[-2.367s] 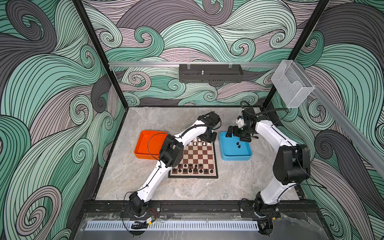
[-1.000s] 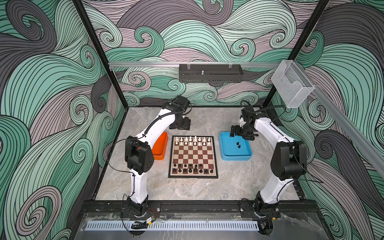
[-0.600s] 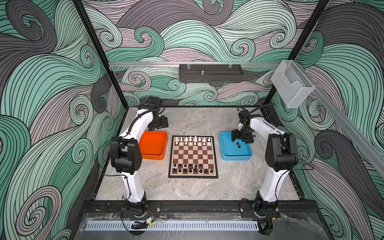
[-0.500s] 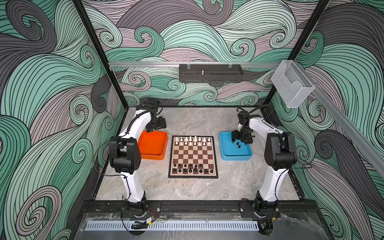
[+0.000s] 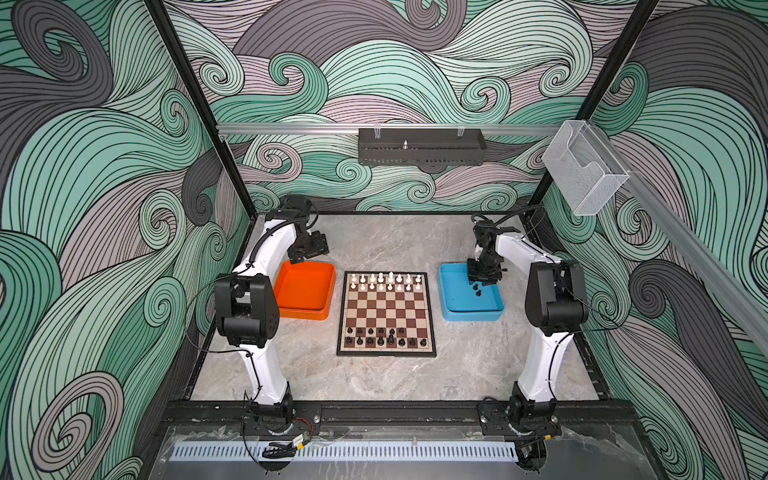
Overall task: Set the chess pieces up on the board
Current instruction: 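Open and raise the left gripper while the right gripper descends into the blue tray, then grasp a black pawn in the blue tray with the right gripper and lift it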
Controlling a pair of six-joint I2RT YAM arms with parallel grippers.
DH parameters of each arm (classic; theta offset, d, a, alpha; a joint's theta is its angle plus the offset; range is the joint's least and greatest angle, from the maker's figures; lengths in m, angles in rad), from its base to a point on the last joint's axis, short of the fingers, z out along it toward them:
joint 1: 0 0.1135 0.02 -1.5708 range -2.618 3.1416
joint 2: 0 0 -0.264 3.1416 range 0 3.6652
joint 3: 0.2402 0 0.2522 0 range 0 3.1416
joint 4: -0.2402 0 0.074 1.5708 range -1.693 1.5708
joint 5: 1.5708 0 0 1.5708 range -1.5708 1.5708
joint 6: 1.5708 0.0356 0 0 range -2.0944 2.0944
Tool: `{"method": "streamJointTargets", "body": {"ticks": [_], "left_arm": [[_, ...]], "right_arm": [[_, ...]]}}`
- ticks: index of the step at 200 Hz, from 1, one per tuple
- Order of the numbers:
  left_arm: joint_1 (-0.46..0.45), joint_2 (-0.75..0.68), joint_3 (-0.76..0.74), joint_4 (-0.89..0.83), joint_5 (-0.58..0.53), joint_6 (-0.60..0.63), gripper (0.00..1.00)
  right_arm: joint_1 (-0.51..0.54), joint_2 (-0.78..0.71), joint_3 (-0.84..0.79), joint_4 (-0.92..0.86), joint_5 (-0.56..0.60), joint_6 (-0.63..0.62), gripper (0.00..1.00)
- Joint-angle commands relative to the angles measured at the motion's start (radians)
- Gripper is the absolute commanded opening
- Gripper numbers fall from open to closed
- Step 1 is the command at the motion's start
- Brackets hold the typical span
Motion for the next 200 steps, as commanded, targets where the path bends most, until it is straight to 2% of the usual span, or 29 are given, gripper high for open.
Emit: {"method": "streamJointTargets", "body": {"ticks": [1, 49, 94, 115, 133, 200], "left_arm": [[0.015, 0.004, -0.002, -0.004, 0.010, -0.008, 0.79], [0.017, 0.014, -0.004, -0.004, 0.009, -0.008, 0.79], [0.018, 0.017, -0.005, -0.006, -0.001, -0.007, 0.79], [0.018, 0.018, -0.005, -0.006, -0.002, -0.006, 0.79], [0.018, 0.020, -0.005, -0.006, -0.005, -0.006, 0.79], [0.018, 0.024, -0.005, -0.006, -0.005, -0.005, 0.79]], "right_arm": [[-0.005, 0.023, 0.016, -0.020, -0.004, 0.017, 0.41], [-0.005, 0.041, 0.007, -0.023, -0.003, 0.025, 0.38], [-0.005, 0.053, 0.013, -0.022, 0.002, 0.026, 0.32], [-0.005, 0.053, 0.011, -0.016, 0.001, 0.029, 0.28], [-0.006, 0.052, 0.007, -0.016, 0.004, 0.031, 0.19], [-0.007, 0.055, 0.001, -0.010, -0.003, 0.029, 0.18]]}}
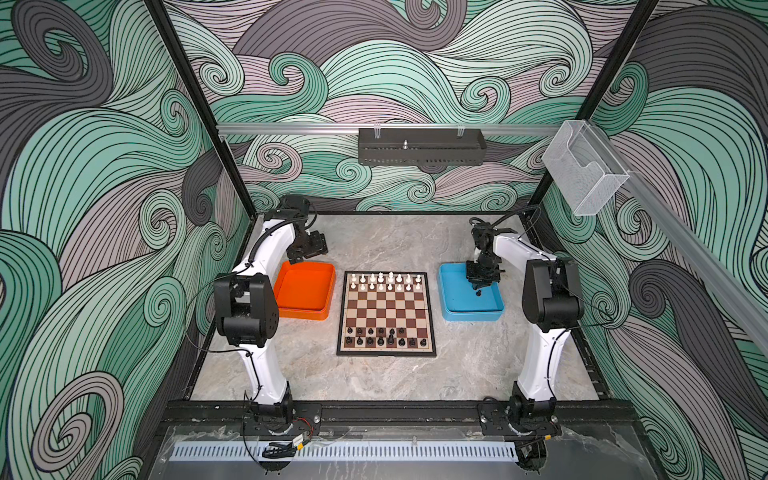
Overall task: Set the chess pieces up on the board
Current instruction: 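Grasp a black pawn in the blue tray with the right gripper and lift it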
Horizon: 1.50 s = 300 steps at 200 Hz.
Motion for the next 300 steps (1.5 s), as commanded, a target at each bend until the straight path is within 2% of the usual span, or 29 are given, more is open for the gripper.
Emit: {"method": "streamJointTargets", "body": {"ticks": [1, 119, 169, 208, 260, 300], "left_arm": [[0.008, 0.022, -0.005, -0.006, -0.007, -0.005, 0.79], [0.008, 0.031, -0.005, -0.005, -0.009, -0.001, 0.79], [0.010, 0.035, -0.005, -0.006, -0.011, -0.001, 0.79], [0.009, 0.040, -0.005, -0.006, -0.011, -0.002, 0.79], [0.009, 0.040, -0.004, -0.008, -0.008, -0.002, 0.79], [0.010, 0.036, -0.004, -0.008, -0.008, -0.002, 0.79]], "right_arm": [[-0.007, 0.021, 0.000, -0.009, -0.003, 0.005, 0.18], [-0.008, 0.014, -0.015, 0.024, 0.007, 0.004, 0.20], [-0.008, 0.019, -0.016, 0.029, 0.019, 0.005, 0.16], [-0.008, 0.017, -0.013, 0.028, 0.014, 0.006, 0.09], [-0.001, -0.064, 0.002, -0.015, -0.017, -0.006, 0.09], [0.064, -0.172, -0.004, -0.073, -0.038, -0.017, 0.09]]}}
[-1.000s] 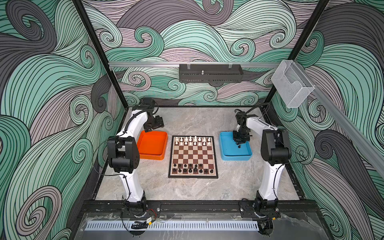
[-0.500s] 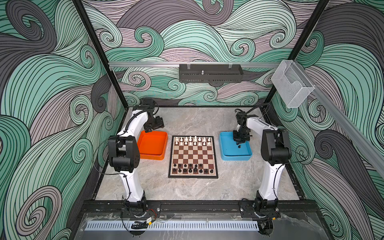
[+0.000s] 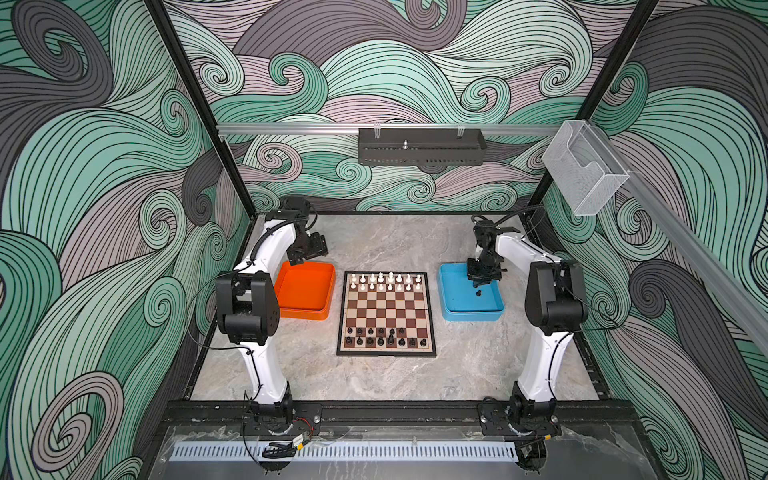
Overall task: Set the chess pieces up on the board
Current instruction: 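Carry the black pawn with the right gripper over the black pawn row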
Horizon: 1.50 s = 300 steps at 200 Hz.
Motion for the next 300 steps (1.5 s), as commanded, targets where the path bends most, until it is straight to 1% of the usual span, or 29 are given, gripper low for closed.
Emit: {"method": "streamJointTargets", "body": {"ticks": [1, 32, 56, 71, 108, 132, 198, 300], "left_arm": [[0.007, 0.015, -0.002, -0.008, -0.007, -0.002, 0.79], [0.007, 0.010, -0.002, -0.007, -0.008, -0.001, 0.79], [0.007, 0.008, -0.004, -0.006, -0.008, -0.004, 0.79], [0.007, 0.006, -0.004, -0.007, -0.009, -0.004, 0.79], [0.007, 0.004, -0.004, -0.006, -0.002, -0.006, 0.79], [0.007, 0.001, -0.005, -0.004, -0.001, -0.005, 0.79], [0.007, -0.005, -0.007, -0.002, 0.006, -0.006, 0.79], [0.006, -0.003, -0.008, -0.002, 0.012, -0.006, 0.79]], "right_arm": [[0.054, -0.097, 0.002, -0.066, -0.023, -0.012, 0.09], [0.164, -0.184, -0.027, -0.096, -0.032, 0.004, 0.10], [0.296, -0.237, -0.067, -0.100, -0.035, 0.038, 0.10], [0.358, -0.264, -0.096, -0.096, -0.051, 0.067, 0.10], [0.492, -0.269, -0.154, -0.055, -0.079, 0.127, 0.10], [0.557, -0.254, -0.185, -0.015, -0.085, 0.156, 0.10], [0.647, -0.212, -0.223, 0.038, -0.092, 0.183, 0.10], [0.690, -0.160, -0.219, 0.050, -0.122, 0.195, 0.11]]}}
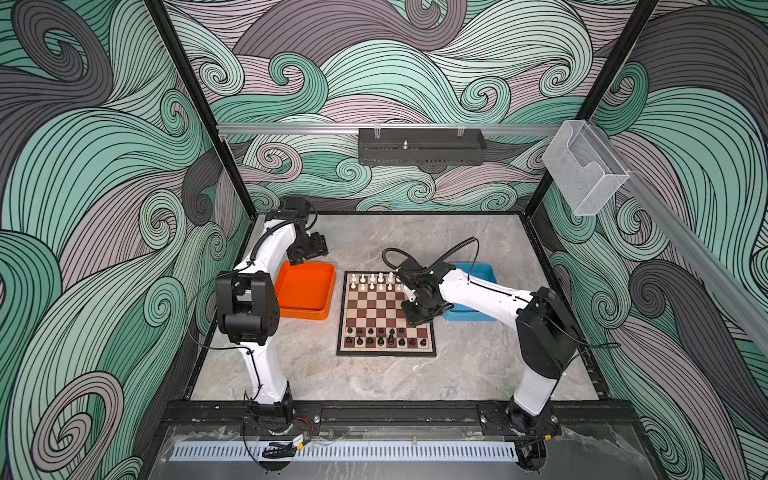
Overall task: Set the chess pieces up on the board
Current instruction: 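Carry the black pawn with the right gripper over the black pawn row, then lower the black pawn onto its empty square in the black pawn row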
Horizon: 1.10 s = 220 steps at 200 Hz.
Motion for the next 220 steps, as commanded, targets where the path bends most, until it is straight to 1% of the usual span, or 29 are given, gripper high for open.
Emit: {"method": "streamJointTargets", "body": {"ticks": [1, 220], "left_arm": [[0.006, -0.002, -0.008, -0.003, 0.011, -0.006, 0.79], [0.005, 0.008, -0.010, 0.000, 0.022, -0.006, 0.79]], "right_arm": [[0.013, 0.023, -0.004, -0.007, -0.015, 0.011, 0.11], [0.029, 0.073, -0.008, -0.008, -0.034, 0.024, 0.14]]}}
